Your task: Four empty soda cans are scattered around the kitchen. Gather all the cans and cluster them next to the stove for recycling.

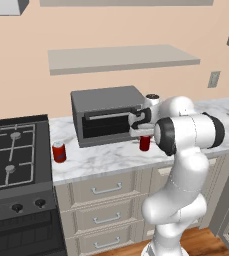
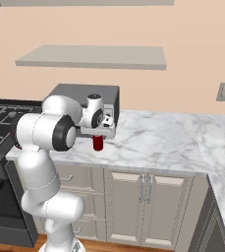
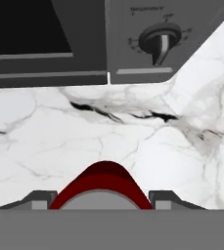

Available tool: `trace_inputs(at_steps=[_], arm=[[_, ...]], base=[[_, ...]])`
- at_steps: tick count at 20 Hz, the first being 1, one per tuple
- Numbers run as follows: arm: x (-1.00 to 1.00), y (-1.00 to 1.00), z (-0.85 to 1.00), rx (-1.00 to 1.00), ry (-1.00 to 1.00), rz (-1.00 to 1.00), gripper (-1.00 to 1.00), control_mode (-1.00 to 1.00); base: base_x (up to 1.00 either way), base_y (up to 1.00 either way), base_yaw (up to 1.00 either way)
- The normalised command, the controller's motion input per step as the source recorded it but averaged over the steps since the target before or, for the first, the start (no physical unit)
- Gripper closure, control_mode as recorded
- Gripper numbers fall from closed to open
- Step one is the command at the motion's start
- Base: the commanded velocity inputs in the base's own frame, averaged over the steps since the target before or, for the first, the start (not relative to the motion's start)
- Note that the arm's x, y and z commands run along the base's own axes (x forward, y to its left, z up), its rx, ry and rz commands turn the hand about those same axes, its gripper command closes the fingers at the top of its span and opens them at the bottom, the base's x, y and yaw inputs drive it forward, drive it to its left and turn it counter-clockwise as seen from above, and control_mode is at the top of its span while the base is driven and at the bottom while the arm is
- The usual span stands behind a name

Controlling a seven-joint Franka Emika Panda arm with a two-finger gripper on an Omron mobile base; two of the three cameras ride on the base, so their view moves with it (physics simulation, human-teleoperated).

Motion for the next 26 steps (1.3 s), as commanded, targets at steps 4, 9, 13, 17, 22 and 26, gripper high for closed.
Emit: trace_inputs(at_steps=[4,9,13,17,22,26], arm=[[-0.29,0.04,0.36,0.0,-0.09,-0.03,1.0,-1.0],[-0.27,0.08,0.3,0.0,-0.03,-0.02,1.0,-1.0],[-0.22,0.15,0.19,0.01,0.01,0.0,1.0,-1.0],[-0.1,0.06,0.17,0.02,0.03,0.0,1.0,-1.0],[-0.14,0.0,0.1,0.0,0.02,0.0,1.0,-1.0],[-0.2,0.0,0.06,0.0,0.02,0.0,1.0,-1.0]], base=[[0.0,0.0,0.0],[0.0,0.0,0.0],[0.0,0.0,0.0],[0.0,0.0,0.0],[0.0,0.0,0.0],[0.0,0.0,0.0]])
